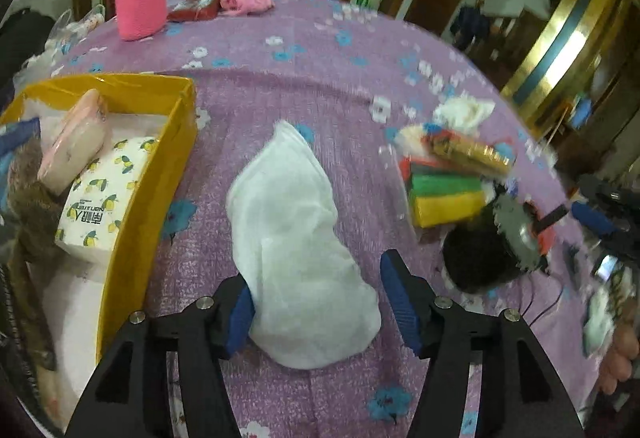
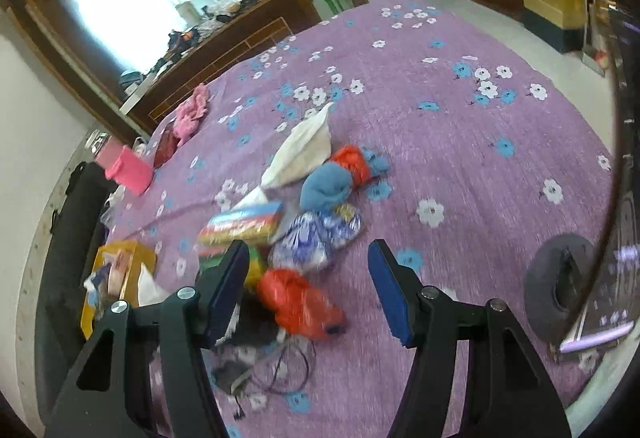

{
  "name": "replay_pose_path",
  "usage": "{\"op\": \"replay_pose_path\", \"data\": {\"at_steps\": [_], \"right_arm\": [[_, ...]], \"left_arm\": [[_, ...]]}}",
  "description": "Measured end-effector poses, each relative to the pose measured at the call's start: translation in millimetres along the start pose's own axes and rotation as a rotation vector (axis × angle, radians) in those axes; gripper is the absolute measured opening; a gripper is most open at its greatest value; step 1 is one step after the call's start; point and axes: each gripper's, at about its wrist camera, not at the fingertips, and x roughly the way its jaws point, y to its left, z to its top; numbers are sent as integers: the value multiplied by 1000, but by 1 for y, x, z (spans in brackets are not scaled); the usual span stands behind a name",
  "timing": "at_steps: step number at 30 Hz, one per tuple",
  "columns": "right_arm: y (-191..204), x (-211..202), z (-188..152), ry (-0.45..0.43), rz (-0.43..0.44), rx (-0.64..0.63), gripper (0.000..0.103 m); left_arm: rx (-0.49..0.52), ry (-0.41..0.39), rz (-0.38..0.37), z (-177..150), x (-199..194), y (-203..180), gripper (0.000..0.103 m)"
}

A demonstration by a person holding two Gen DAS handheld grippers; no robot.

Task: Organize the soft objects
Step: 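Grasp the white cloth with the left gripper while the right gripper grasps the blue knitted toy, then carry the white cloth and blue knitted toy into the tray and open both grippers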

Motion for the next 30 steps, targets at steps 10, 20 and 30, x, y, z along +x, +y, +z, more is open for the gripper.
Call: {"op": "replay_pose_path", "data": {"at_steps": [10,20,30], "right_arm": [[-23,62,39,106,-67,126,60],[-3,100,60,129,-191,56,60],[-7,60,54,63,-197,12,35]], "left_arm": [[40,-75,-11,-15,1,2,68],[-3,-82,-84,-13,-1,14,64],[-40,-58,-148,-10,6,22,17]]}}
